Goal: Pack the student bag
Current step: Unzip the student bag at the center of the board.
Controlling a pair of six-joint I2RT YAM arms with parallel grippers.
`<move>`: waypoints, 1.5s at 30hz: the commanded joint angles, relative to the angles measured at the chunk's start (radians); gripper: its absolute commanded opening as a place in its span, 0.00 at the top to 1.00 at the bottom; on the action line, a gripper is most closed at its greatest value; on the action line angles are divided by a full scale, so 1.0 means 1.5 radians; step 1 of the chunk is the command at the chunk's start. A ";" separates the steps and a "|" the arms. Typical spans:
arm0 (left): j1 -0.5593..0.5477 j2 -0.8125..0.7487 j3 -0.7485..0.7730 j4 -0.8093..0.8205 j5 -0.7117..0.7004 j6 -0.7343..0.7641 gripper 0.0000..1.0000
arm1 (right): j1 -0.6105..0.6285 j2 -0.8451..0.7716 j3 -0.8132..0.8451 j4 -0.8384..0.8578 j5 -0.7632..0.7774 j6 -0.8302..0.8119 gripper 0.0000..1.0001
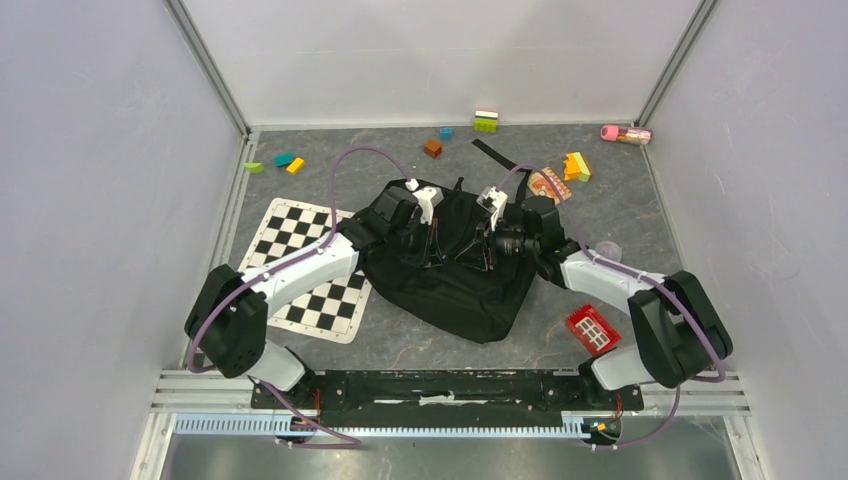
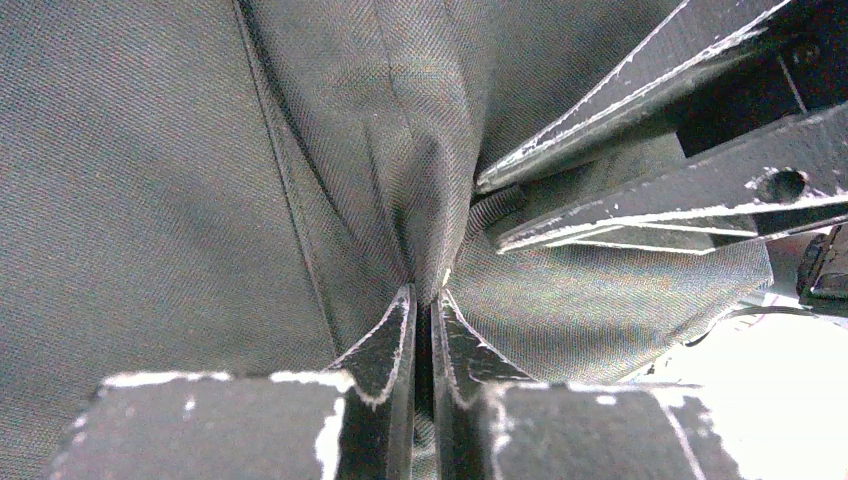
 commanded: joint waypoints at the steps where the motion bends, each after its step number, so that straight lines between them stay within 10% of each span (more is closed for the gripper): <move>1: 0.000 0.005 0.000 0.022 0.032 -0.018 0.98 | 0.001 0.014 0.023 0.032 -0.019 0.006 0.74; 6: 0.001 0.005 0.006 0.011 0.016 -0.009 0.98 | 0.001 0.010 0.023 0.032 0.000 -0.001 1.00; 14: 0.000 -0.004 0.025 -0.036 -0.058 0.024 0.52 | 0.002 -0.088 -0.021 0.059 0.168 -0.027 1.00; 28: -0.020 -0.037 0.022 -0.040 -0.093 0.061 0.96 | 0.011 -0.111 -0.013 0.052 0.336 -0.089 1.00; 45: -0.040 -0.040 0.036 -0.054 -0.030 0.091 0.98 | 0.012 -0.032 0.079 0.061 0.589 -0.103 1.00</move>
